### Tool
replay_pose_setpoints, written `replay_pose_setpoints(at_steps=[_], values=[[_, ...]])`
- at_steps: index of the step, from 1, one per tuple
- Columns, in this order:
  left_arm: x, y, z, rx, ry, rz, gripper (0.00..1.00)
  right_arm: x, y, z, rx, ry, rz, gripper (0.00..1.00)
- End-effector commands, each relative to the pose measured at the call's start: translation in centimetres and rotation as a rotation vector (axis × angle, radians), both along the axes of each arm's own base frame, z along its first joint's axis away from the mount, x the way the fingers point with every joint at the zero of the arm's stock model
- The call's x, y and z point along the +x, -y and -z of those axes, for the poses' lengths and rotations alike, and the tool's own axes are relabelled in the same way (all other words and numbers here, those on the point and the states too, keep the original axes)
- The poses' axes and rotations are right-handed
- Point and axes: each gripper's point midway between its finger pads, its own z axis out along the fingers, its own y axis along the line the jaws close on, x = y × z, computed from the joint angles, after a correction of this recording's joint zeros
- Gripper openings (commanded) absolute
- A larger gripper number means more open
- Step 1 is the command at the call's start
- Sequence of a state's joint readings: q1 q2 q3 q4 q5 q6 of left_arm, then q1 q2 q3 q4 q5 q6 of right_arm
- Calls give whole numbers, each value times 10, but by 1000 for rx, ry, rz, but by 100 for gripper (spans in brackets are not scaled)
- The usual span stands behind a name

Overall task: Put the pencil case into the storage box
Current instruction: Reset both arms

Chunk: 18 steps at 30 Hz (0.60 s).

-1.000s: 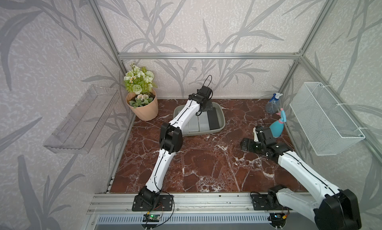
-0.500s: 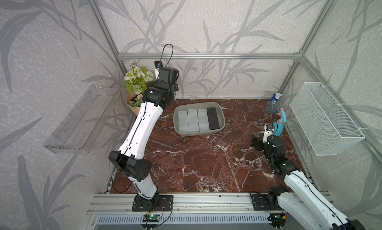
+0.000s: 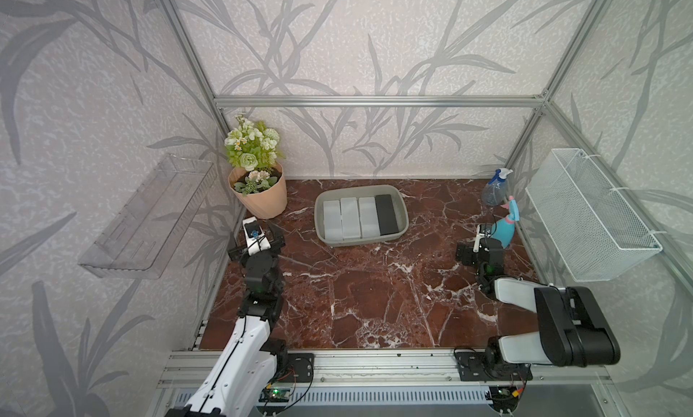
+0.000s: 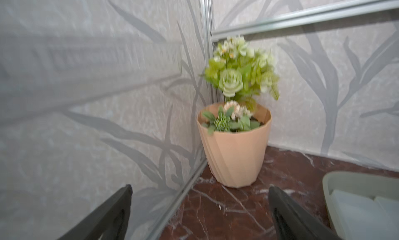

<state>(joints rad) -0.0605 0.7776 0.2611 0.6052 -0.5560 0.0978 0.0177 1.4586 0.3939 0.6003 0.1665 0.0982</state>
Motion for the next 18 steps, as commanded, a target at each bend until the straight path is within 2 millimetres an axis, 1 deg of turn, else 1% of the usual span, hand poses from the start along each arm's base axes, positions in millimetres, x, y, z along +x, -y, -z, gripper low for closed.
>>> replay_pose_setpoints(at_steps=[1, 3, 6, 9, 12, 15, 18], values=[[-3, -5, 19, -166, 160, 16, 100, 31, -4, -34, 16, 197, -62, 99], [0, -10, 37, -201, 150, 7, 100, 27, -3, -29, 43, 219, -82, 99], [11, -10, 63, -226, 93, 21, 100, 27, -3, -29, 45, 215, -84, 99], [18, -12, 81, -259, 56, 6, 100, 27, -2, -28, 42, 216, -82, 99], [24, -16, 85, -280, 46, -28, 100, 27, -3, -28, 42, 224, -87, 99], [38, -8, 86, -267, 19, 29, 100, 28, -5, -29, 41, 225, -95, 99], [51, 5, 86, -229, 6, 94, 100, 28, -7, -29, 36, 223, -103, 99]])
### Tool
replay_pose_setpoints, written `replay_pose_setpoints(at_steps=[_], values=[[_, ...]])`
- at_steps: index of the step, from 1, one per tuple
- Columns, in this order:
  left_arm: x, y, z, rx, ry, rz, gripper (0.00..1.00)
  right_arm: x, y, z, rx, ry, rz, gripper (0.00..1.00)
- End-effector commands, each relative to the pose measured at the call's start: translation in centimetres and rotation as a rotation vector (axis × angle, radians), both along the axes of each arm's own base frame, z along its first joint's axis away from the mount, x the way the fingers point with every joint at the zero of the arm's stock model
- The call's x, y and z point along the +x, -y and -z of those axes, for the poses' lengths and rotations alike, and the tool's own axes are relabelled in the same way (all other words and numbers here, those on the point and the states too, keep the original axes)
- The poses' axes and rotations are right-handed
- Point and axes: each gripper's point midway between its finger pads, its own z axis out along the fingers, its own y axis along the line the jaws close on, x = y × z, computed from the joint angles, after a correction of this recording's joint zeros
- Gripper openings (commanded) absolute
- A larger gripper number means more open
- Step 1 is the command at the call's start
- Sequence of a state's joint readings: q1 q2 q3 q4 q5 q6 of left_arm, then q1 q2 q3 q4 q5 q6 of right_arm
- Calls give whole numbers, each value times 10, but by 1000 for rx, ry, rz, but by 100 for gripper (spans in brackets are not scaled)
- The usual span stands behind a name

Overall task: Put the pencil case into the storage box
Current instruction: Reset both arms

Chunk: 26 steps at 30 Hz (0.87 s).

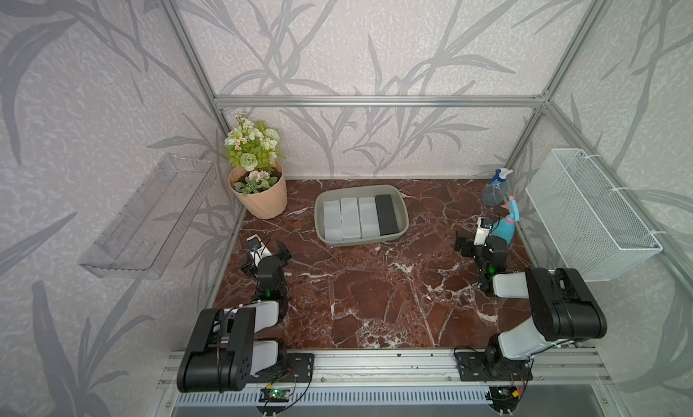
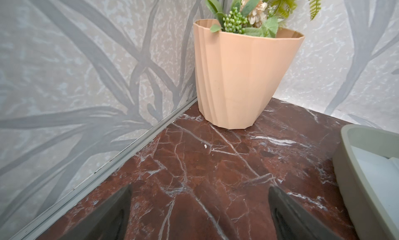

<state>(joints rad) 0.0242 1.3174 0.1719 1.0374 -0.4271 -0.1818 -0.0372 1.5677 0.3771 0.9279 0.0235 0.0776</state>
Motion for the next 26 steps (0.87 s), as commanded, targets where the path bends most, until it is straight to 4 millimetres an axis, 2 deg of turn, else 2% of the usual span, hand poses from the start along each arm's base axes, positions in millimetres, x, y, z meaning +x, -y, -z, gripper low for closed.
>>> replay_pose_setpoints(at_steps=[1, 5, 8, 26], values=[[20, 17, -15, 35, 57, 91, 100, 2, -6, -3, -9, 21, -28, 99], [39, 54, -5, 157, 3, 215, 100, 2, -8, -3, -9, 18, -42, 99], [35, 55, -4, 154, 8, 214, 100, 2, -8, -3, -9, 17, -43, 99], [38, 55, -3, 145, 2, 231, 100, 2, -8, -3, -8, 17, -44, 99]])
